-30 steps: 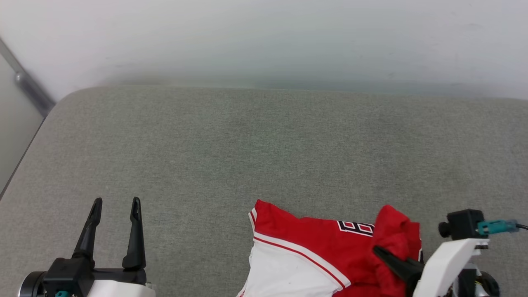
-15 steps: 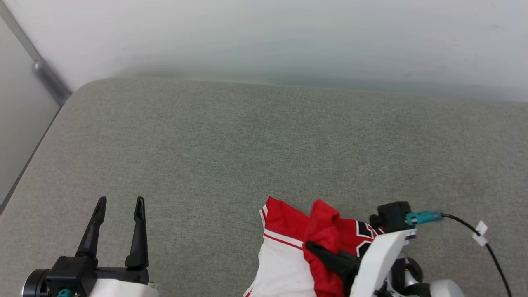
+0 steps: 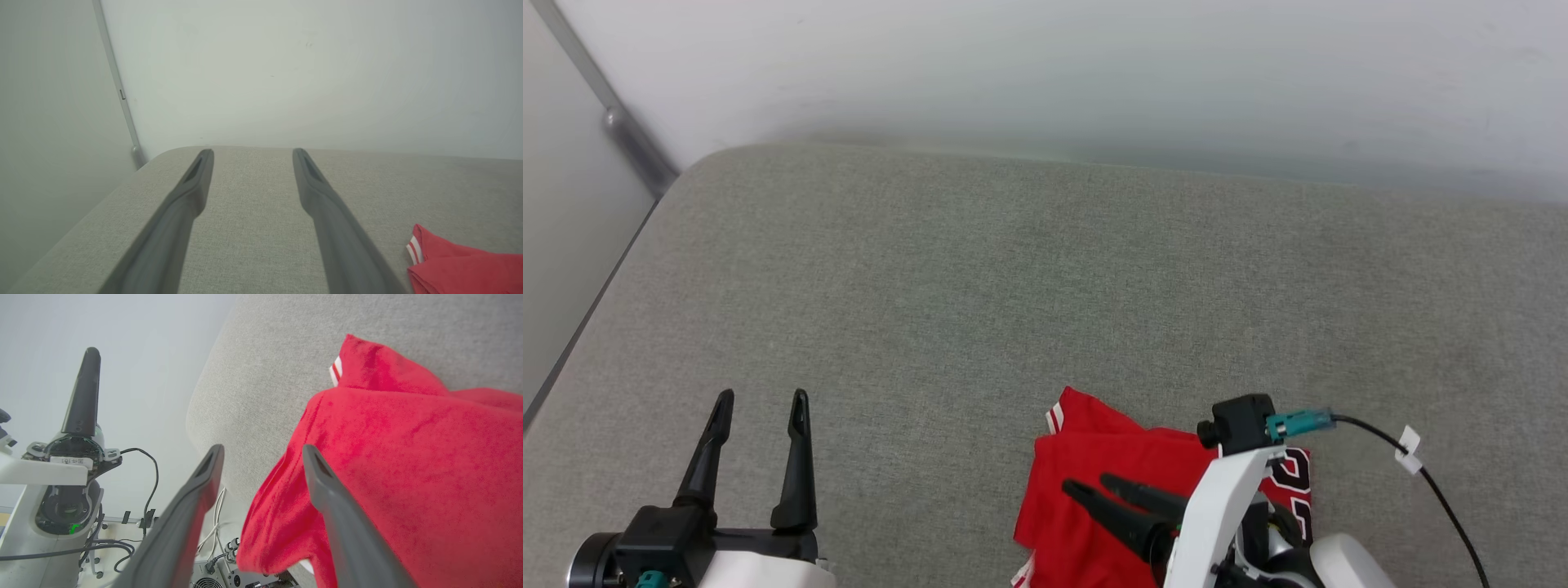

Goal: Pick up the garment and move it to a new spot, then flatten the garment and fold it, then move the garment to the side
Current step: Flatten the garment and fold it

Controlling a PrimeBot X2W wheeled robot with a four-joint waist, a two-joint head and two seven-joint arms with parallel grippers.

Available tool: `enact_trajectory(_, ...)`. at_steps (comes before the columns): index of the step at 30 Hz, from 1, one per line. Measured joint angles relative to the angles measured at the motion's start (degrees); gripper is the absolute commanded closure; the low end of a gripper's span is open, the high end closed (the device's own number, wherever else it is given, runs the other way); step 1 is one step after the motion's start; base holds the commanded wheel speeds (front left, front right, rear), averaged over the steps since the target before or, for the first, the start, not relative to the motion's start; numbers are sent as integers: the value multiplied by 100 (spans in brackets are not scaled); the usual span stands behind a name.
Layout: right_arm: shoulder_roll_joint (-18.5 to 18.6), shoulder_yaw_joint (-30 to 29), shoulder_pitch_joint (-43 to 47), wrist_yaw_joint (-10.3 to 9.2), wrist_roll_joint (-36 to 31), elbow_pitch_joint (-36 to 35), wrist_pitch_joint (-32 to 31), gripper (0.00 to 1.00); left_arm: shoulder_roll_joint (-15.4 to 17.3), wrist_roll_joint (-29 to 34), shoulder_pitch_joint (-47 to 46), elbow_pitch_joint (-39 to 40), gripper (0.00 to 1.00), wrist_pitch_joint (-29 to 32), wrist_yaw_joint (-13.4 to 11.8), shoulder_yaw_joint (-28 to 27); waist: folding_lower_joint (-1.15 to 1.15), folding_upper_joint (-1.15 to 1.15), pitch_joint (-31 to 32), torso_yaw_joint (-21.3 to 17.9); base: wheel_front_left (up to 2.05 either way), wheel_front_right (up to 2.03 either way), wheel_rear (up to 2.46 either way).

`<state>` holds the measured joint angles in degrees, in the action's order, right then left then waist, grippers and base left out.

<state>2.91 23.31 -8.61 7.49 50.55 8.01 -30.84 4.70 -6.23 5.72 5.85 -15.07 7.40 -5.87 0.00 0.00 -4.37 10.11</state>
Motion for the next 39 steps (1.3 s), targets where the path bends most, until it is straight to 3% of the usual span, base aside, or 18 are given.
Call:
enact_trajectory(5, -2, -115, -243, 1, -223, -90, 124, 0, 13, -13, 0, -45, 0, 1, 0, -9, 0, 0, 67, -59, 0, 0, 0)
enact_trajectory(9, 66, -446, -504, 1, -1299, -319, 383, 0, 35, -12, 6, -33, 0, 0, 0, 20, 0, 0, 135, -159, 0, 0, 0)
enact_trajectory(15, 914, -902, -701, 1, -2892, -560, 1333, 0, 40, -9, 20, 9, 0, 0, 0, 86, 0, 0, 192, -341, 0, 0, 0)
enact_trajectory(20, 1272, -1407, -655, 1, -3576, -587, 2101, 0, 34, -9, 24, 46, 0, 1, 0, 110, 0, 0, 205, -518, 0, 0, 0)
enact_trajectory(25, 1289, -1989, -279, 2, -3861, -793, 2740, 0, 11, -49, 26, 80, 0, 0, 0, 151, 0, 0, 221, -683, 0, 0, 0)
enact_trajectory(32, 836, -2802, 535, 1, -4065, -1441, 3490, 0, -34, -164, 26, 147, 0, 0, 0, 244, 0, 0, 188, -774, 0, 0, 0)
enact_trajectory(39, 431, -2842, 1096, 1, -4207, -1806, 3832, 0, -48, -219, 95, 153, 0, 0, 0, 338, 0, 0, 188, -769, 0, 0, 0)
